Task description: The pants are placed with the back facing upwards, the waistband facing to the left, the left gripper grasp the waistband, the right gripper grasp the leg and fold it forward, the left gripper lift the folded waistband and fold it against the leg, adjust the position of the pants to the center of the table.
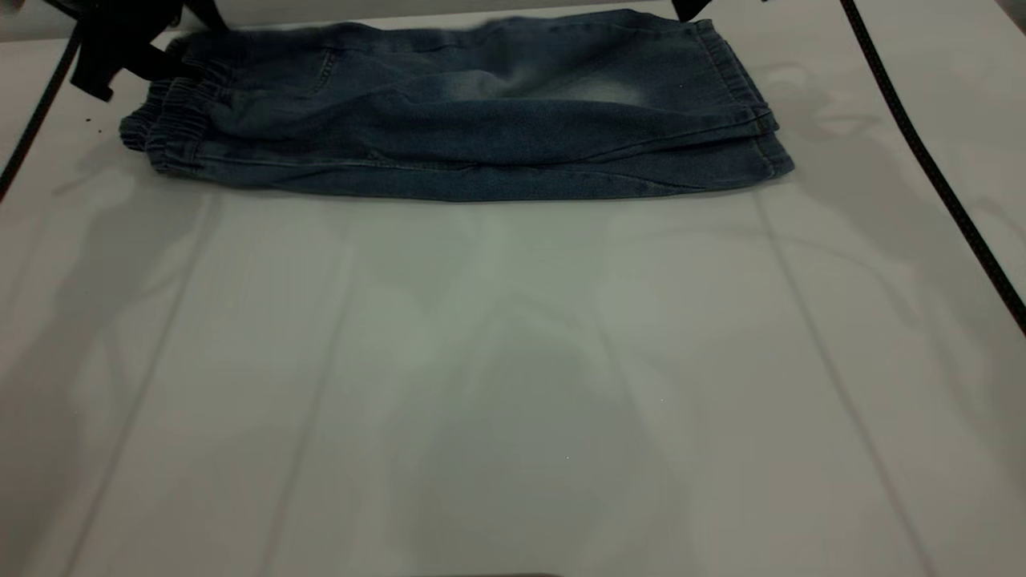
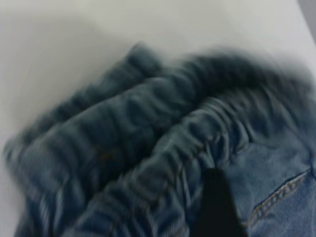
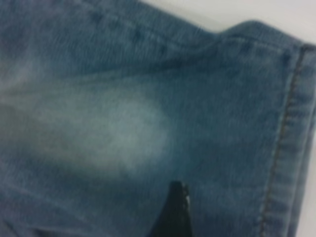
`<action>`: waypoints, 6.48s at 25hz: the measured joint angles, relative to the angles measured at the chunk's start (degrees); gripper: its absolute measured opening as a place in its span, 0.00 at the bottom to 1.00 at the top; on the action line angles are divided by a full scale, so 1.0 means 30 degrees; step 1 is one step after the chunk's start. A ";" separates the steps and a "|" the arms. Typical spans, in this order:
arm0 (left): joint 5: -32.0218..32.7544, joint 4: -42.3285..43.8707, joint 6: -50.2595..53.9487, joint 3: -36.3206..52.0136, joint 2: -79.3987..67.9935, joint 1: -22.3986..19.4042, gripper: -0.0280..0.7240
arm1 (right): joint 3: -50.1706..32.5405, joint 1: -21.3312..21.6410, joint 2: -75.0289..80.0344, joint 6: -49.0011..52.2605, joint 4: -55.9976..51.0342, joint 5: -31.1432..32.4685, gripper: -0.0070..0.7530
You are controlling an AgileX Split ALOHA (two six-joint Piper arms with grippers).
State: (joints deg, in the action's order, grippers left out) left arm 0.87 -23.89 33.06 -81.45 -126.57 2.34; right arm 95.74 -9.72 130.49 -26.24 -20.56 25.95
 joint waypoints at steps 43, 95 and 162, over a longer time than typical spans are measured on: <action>1.0991 0.0067 -1.7727 -0.7829 -0.4944 -0.2714 0.15 | 0.0000 -0.4222 -0.2391 -0.0095 -0.1818 0.0916 0.78; 2.2057 0.2877 -2.2810 -1.9492 -0.4895 0.7909 0.14 | 0.1898 0.1047 -0.7956 -0.1614 -0.3592 0.6418 0.73; 2.2057 0.9411 -1.1569 -0.8958 0.8025 1.0059 0.67 | -0.2839 0.2733 -2.2908 0.1894 -0.2949 1.5425 0.73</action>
State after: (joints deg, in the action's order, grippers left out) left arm 67.04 4.34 -1.64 -108.32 -102.50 32.51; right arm 87.22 -1.52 61.77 -20.55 -29.41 72.23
